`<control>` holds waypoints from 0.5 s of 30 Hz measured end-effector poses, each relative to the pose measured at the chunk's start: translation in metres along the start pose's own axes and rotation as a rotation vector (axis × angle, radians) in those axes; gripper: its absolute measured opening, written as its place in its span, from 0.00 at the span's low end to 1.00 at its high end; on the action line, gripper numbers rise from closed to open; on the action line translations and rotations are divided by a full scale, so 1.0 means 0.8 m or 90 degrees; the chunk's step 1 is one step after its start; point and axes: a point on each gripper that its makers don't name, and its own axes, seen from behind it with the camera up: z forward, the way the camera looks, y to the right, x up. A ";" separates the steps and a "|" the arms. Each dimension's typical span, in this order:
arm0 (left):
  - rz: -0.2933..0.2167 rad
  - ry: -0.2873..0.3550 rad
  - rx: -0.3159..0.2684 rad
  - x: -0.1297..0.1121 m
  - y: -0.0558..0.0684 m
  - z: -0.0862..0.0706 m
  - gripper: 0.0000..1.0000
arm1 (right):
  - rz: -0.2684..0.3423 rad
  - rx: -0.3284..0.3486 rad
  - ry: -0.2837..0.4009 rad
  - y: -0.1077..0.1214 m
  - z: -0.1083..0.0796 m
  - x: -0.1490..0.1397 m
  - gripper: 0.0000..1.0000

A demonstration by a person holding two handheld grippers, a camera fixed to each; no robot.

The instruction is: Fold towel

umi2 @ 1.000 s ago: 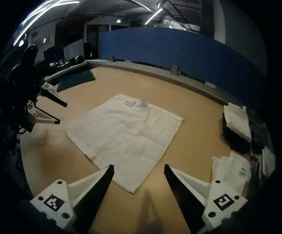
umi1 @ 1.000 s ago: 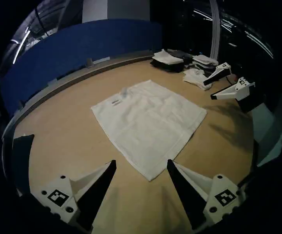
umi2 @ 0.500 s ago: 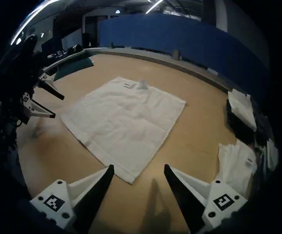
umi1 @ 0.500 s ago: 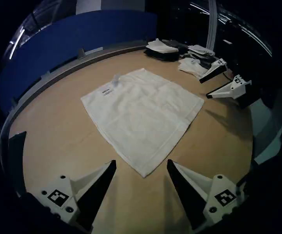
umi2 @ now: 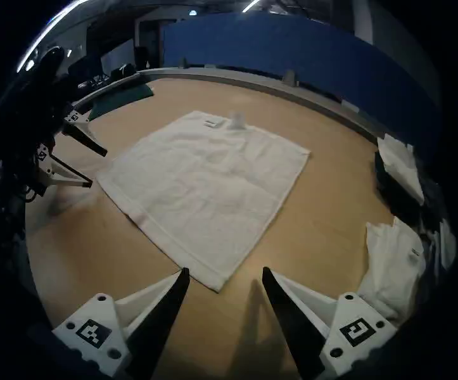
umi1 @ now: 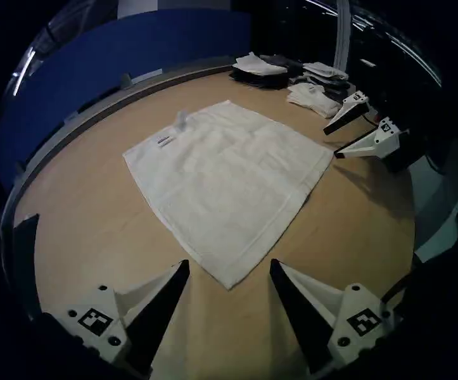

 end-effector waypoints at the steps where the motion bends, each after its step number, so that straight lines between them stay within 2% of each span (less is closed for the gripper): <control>1: 0.003 -0.004 0.000 -0.002 0.002 0.000 0.89 | -0.001 0.000 -0.001 0.000 0.000 -0.001 0.85; 5: 0.012 -0.023 0.002 -0.012 0.007 0.003 0.77 | -0.004 0.003 -0.007 -0.002 0.002 -0.003 0.79; 9: 0.006 -0.031 0.007 -0.017 0.009 0.006 0.67 | -0.010 0.010 -0.012 -0.006 0.002 -0.005 0.78; 15: -0.010 -0.040 0.013 -0.017 0.007 0.008 0.53 | -0.013 0.017 -0.021 -0.010 0.002 -0.009 0.54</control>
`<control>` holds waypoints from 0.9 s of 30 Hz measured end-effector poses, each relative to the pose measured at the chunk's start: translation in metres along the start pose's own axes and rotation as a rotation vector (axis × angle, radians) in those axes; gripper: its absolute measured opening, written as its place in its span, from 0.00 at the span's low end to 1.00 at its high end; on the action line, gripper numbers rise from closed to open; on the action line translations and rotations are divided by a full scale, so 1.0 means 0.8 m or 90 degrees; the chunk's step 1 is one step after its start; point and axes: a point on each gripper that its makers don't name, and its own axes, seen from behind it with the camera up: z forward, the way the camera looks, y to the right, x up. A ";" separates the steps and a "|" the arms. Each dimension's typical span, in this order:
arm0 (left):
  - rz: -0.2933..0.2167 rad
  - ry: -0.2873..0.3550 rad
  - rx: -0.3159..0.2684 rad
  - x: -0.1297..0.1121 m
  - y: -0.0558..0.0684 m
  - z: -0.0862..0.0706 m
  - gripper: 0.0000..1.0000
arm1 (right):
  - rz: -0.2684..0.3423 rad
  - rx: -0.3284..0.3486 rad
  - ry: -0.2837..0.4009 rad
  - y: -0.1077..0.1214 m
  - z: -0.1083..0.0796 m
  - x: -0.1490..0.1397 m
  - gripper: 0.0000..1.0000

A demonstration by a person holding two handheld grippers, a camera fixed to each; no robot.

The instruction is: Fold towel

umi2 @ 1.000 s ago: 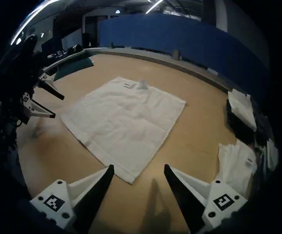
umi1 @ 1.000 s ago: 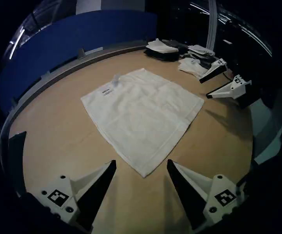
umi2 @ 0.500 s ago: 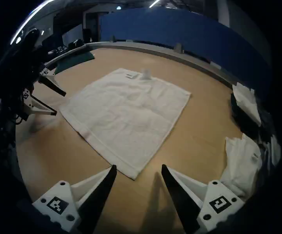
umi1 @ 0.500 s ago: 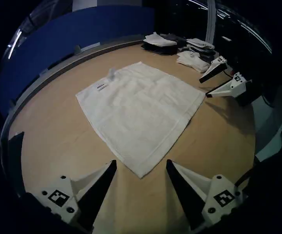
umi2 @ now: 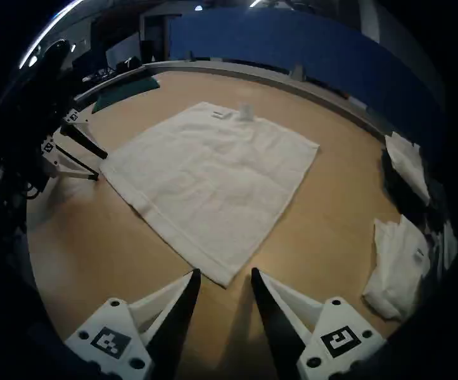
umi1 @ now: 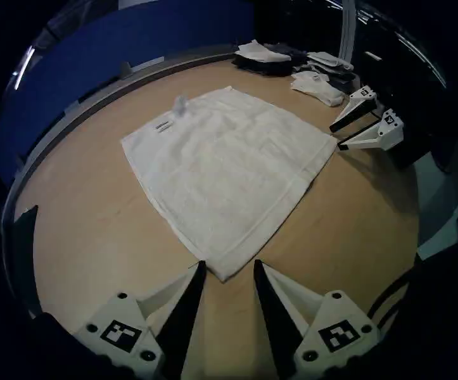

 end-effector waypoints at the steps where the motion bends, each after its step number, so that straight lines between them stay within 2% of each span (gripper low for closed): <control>1: 0.000 -0.001 0.000 0.000 0.000 0.000 0.51 | 0.000 0.000 -0.001 0.000 0.000 -0.001 0.50; 8: 0.008 -0.003 -0.001 -0.001 0.003 0.000 0.35 | 0.006 -0.002 -0.006 0.001 0.004 -0.005 0.28; 16: 0.008 -0.003 0.005 0.000 0.001 0.000 0.22 | 0.016 0.005 -0.009 0.001 0.006 -0.008 0.24; 21: 0.009 -0.006 0.018 0.001 -0.004 0.001 0.09 | 0.023 0.007 -0.010 0.003 0.005 -0.008 0.13; 27: 0.019 -0.006 0.027 0.001 -0.005 0.002 0.08 | 0.028 0.004 -0.010 0.002 0.003 -0.008 0.10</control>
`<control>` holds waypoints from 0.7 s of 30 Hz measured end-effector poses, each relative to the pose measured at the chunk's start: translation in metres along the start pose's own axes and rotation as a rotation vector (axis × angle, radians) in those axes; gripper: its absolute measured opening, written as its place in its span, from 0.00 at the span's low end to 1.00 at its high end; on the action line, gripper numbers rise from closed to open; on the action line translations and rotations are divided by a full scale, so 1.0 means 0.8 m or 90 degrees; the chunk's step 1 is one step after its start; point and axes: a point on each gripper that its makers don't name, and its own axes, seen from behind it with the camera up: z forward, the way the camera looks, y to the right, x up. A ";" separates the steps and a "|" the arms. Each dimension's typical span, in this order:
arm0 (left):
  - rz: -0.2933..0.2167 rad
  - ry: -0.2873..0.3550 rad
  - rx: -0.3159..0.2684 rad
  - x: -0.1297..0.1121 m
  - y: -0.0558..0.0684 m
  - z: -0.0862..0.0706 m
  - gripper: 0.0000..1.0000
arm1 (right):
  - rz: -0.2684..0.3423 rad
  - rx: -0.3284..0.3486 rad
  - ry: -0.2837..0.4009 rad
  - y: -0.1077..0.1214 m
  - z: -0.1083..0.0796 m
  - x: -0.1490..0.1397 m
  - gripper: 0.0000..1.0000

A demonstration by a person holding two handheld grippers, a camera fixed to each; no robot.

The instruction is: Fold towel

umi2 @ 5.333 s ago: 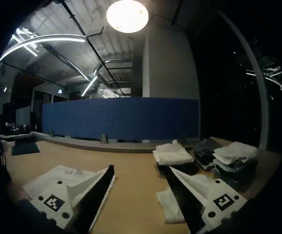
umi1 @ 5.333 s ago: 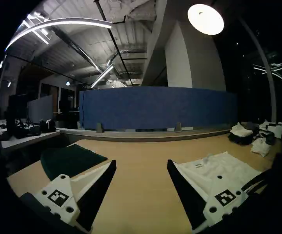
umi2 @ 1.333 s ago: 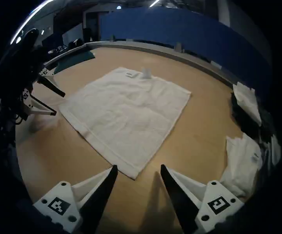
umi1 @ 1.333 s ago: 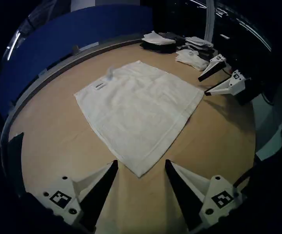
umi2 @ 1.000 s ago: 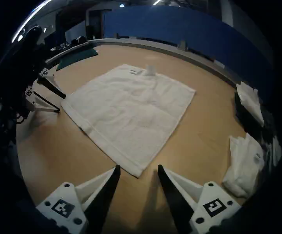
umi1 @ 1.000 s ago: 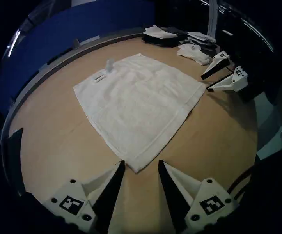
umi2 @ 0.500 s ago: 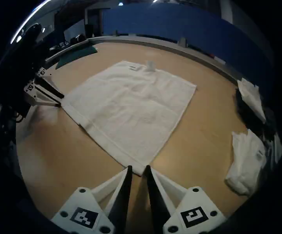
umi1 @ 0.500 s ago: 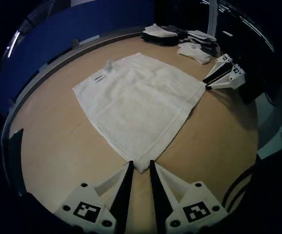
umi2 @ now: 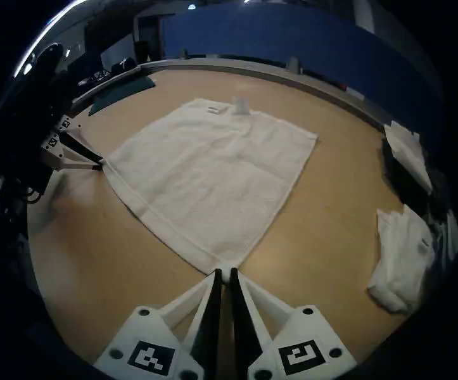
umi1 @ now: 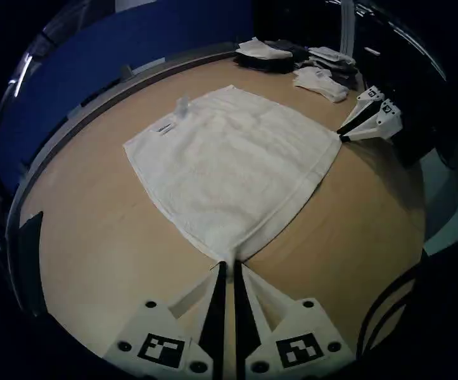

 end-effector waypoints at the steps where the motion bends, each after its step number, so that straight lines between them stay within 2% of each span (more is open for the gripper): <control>1: 0.001 0.000 0.001 0.000 0.000 0.000 0.08 | 0.001 0.000 0.000 0.000 -0.001 0.000 0.09; 12: -0.008 0.004 0.003 0.005 -0.001 -0.005 0.08 | 0.006 -0.005 0.015 0.001 -0.012 0.008 0.09; 21: -0.027 0.025 0.010 0.034 -0.006 -0.028 0.08 | 0.011 -0.017 0.044 0.010 -0.038 0.039 0.08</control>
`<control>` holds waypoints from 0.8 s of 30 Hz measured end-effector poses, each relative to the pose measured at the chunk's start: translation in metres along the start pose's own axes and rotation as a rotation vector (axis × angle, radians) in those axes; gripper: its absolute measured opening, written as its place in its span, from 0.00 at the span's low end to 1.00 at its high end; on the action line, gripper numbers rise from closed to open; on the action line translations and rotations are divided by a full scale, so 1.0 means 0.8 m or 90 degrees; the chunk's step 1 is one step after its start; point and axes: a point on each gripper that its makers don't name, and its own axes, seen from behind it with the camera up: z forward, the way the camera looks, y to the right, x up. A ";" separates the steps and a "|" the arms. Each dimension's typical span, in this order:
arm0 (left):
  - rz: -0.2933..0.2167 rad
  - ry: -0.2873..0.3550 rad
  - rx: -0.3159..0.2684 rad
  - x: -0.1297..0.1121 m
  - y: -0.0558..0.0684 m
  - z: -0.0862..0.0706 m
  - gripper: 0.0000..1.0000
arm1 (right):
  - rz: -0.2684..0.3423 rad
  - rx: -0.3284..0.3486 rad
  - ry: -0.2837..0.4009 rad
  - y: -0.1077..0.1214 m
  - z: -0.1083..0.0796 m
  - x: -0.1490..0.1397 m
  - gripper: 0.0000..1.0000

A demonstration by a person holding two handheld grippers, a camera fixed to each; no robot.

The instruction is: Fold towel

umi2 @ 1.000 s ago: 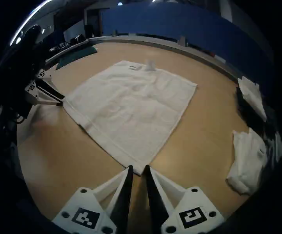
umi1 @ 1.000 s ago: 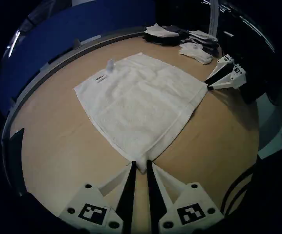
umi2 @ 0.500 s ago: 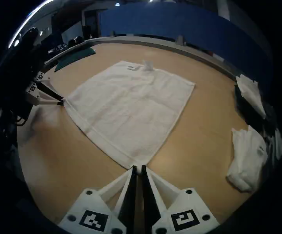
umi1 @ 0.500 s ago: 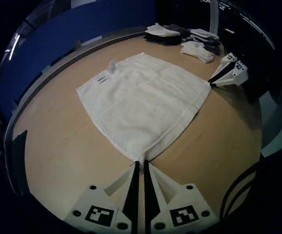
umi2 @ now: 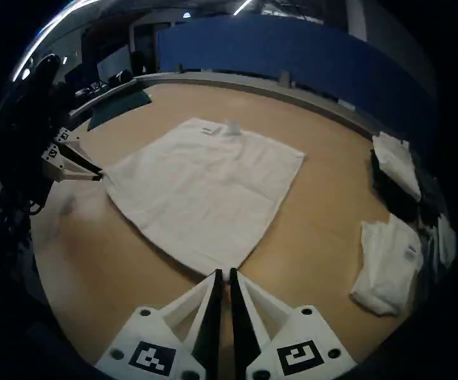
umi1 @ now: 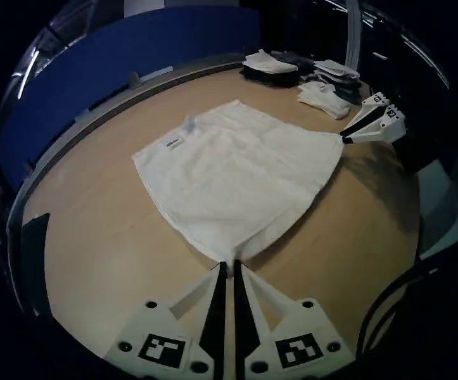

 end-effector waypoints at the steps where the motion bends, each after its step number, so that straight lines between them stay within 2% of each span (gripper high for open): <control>1: -0.001 0.003 0.002 0.004 -0.001 -0.003 0.07 | 0.001 -0.001 0.005 0.001 -0.003 0.005 0.08; 12: -0.013 0.038 0.026 0.052 -0.015 -0.045 0.07 | 0.010 -0.015 0.060 0.013 -0.046 0.064 0.08; 24: -0.011 0.065 0.041 0.090 -0.021 -0.081 0.07 | 0.006 -0.025 0.096 0.017 -0.083 0.099 0.08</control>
